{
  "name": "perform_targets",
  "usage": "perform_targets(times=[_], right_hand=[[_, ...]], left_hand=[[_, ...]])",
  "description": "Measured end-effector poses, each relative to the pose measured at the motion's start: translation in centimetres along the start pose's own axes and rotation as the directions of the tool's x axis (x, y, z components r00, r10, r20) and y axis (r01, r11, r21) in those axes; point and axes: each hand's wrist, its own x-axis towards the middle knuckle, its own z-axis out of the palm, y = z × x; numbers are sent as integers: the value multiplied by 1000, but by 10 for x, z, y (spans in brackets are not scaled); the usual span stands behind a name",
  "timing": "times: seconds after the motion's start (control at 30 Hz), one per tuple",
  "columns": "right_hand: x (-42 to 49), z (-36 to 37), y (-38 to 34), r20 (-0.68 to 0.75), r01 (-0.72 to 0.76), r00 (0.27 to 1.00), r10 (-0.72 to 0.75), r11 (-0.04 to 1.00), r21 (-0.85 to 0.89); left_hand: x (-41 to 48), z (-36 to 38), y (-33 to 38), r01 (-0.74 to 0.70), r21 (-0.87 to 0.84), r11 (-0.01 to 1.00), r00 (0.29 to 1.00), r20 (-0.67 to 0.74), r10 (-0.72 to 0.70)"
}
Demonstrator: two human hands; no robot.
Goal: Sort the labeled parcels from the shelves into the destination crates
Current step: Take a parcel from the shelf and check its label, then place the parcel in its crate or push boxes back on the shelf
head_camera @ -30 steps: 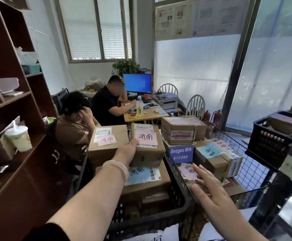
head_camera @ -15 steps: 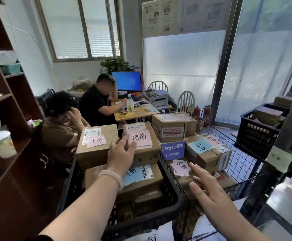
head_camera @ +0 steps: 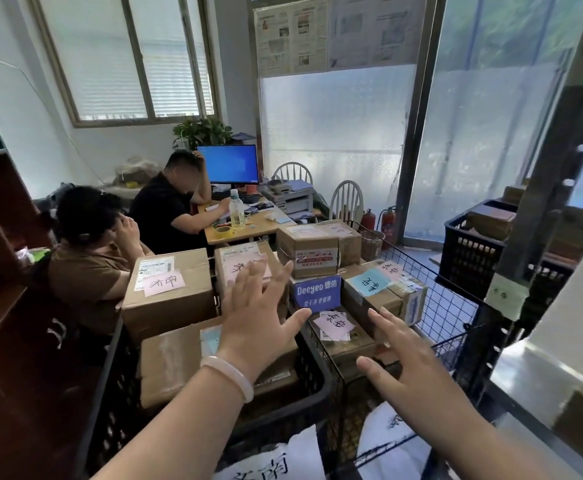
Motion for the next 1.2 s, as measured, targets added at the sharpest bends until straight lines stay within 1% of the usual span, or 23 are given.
perform_targets(times=[0.07, 0.17, 0.23, 0.37, 0.5, 0.63, 0.77, 0.87, 0.97, 1.07, 1.13, 1.2], right_hand=[[-6, -11, 10, -54, -8, 999, 2, 993, -116], [-22, -35, 30, -131, -79, 990, 49, 968, -239], [-38, -54, 46, -160, -143, 982, 98, 944, -298], [-88, -92, 81, -226, -259, 956, 186, 899, -352], [-144, -133, 113, -338, -362, 908, 248, 871, -333], [-203, -173, 141, -424, -451, 858, 292, 822, -347], [-260, -204, 164, -511, -543, 784, 352, 789, -289], [-297, -224, 180, -549, -588, 744, 381, 763, -268], [-329, -242, 194, -570, -638, 695, 439, 742, -206], [-356, -260, 208, -587, -669, 649, 484, 730, -138], [-373, -269, 217, -580, -682, 641, 503, 720, -130], [-389, -276, 225, -579, -701, 622, 527, 704, -113]], left_hand=[[-4, 8, 27, -72, -17, 997, 996, 45, 73], [-14, 23, 77, -228, -64, 972, 969, 85, 233], [-22, 31, 113, -319, -106, 942, 941, 83, 328], [-40, 49, 190, -428, -216, 878, 883, 108, 457], [-65, 65, 268, -509, -322, 798, 810, 133, 571], [-93, 71, 341, -552, -425, 718, 752, 118, 648], [-127, 78, 403, -574, -521, 632, 676, 134, 724], [-153, 82, 445, -578, -572, 582, 631, 139, 763], [-173, 84, 490, -593, -603, 534, 584, 134, 800], [-186, 88, 535, -589, -606, 534, 558, 173, 812], [-190, 92, 562, -592, -566, 574, 554, 231, 800], [-192, 100, 586, -602, -487, 632, 554, 315, 771]])
